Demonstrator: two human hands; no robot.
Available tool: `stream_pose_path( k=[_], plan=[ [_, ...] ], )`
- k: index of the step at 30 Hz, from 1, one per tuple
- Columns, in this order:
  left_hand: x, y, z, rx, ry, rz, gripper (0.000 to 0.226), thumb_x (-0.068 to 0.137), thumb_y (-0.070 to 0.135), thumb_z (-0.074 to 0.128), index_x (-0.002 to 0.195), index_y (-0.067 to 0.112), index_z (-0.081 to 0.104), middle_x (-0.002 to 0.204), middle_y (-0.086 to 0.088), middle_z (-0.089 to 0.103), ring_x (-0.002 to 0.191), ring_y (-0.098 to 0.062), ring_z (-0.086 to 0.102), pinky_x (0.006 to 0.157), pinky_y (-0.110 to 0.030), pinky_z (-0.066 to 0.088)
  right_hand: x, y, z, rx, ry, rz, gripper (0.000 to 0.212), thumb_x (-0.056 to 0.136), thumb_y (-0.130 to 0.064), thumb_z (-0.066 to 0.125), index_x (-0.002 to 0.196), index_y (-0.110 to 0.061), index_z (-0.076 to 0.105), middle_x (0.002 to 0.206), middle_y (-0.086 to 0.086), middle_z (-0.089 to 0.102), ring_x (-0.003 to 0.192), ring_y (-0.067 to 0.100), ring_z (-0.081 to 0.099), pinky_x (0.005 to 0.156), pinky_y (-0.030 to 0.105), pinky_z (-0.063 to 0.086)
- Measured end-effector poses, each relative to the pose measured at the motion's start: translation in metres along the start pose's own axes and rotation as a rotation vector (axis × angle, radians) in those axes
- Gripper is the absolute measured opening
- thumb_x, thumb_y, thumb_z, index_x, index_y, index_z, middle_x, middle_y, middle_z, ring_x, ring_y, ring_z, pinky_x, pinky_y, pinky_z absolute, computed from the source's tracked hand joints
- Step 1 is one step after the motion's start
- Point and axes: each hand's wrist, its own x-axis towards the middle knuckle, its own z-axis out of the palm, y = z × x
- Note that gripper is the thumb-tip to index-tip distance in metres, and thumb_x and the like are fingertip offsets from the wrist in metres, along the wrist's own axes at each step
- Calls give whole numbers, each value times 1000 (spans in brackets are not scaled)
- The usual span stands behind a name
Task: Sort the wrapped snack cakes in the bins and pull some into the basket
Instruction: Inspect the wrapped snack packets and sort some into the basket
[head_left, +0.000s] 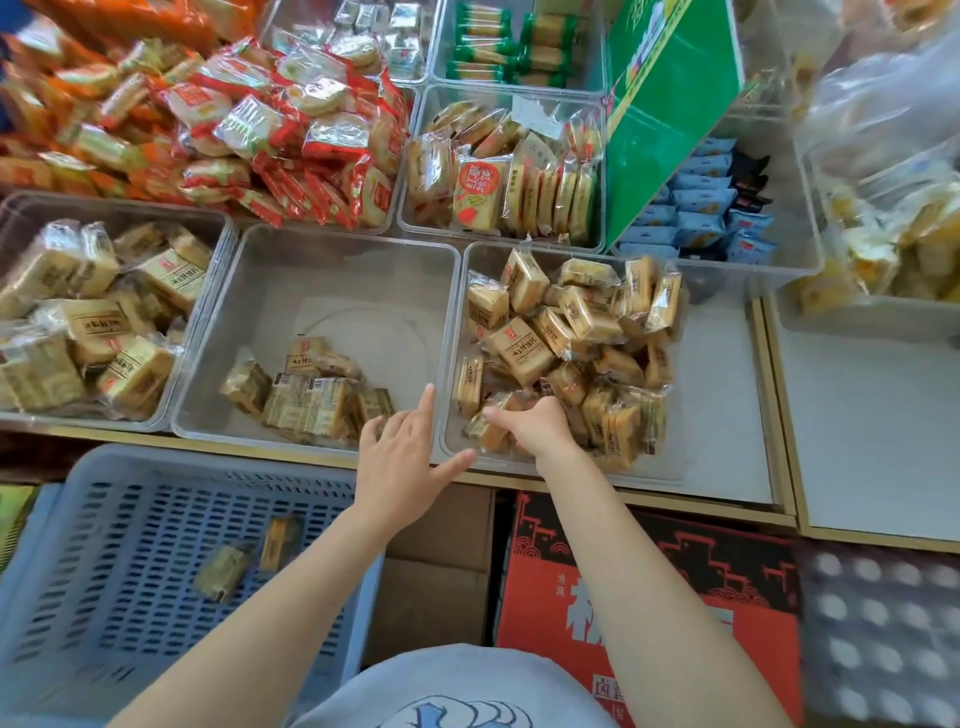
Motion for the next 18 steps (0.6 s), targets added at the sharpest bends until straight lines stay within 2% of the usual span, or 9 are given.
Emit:
stream_pose_path(
  k=[2,3,6,7,9,11,13,15,18],
  plan=[
    [-1,0,-1,-16,4,0,108,82,88,12,165,19,-1,151,0,51,144,-18,41,120,-42,21,-3,-1,1,-13,-21,-1,94,79,-40,86,150,0,39,143,12,55,128,32,56,107,46,48],
    [-1,1,-2,-20,0,1,106,85,86,17,165,19,-2,152,0,51,145,-18,40,120,-42,21,-3,-2,-1,-12,-34,-2,86,79,-39,86,145,-1,47,138,10,60,123,29,60,103,43,52],
    [-1,3,-7,-73,-4,-2,100,90,80,27,165,20,2,153,0,49,145,-18,38,121,-41,19,-13,-5,-8,-12,-52,-50,40,86,-29,80,119,-8,69,110,6,74,101,20,70,81,31,59],
    [0,2,-10,-148,-6,-11,97,91,78,33,165,20,8,153,0,49,145,-18,39,121,-41,20,-20,-7,-11,3,-48,-80,28,88,-26,77,112,-12,72,104,4,75,97,19,70,79,31,59],
    [3,-2,-20,-430,-19,-54,91,90,73,46,161,19,28,155,0,48,144,-18,40,120,-41,27,-37,-11,-16,80,-19,-153,7,90,-20,72,97,-21,71,100,1,74,95,18,70,86,37,59],
    [2,-6,-34,-800,-44,-105,85,84,67,56,154,20,43,152,3,51,140,-14,45,118,-40,35,-50,-16,-20,170,-44,-250,11,92,-15,69,98,-23,73,102,0,76,101,20,71,93,41,59],
    [-1,-6,-47,-1060,-70,-108,70,82,58,66,142,22,58,137,6,63,127,-10,57,111,-38,45,-60,-22,-19,250,-196,-347,19,94,-11,67,110,-17,75,107,4,77,104,23,72,93,41,59],
    [-3,-7,-53,-1200,-84,-107,44,84,46,75,121,23,71,113,5,76,106,-9,69,97,-33,54,-65,-29,-12,231,-315,-406,24,95,-12,68,117,-14,74,110,6,77,106,26,72,93,39,59],
    [-2,-13,-53,-1261,-10,-169,25,84,36,78,101,17,75,92,-1,78,83,-7,71,78,-24,54,-56,-31,1,193,-251,-396,25,95,-19,71,119,-13,72,111,5,76,106,25,71,91,38,59]
  ],
)
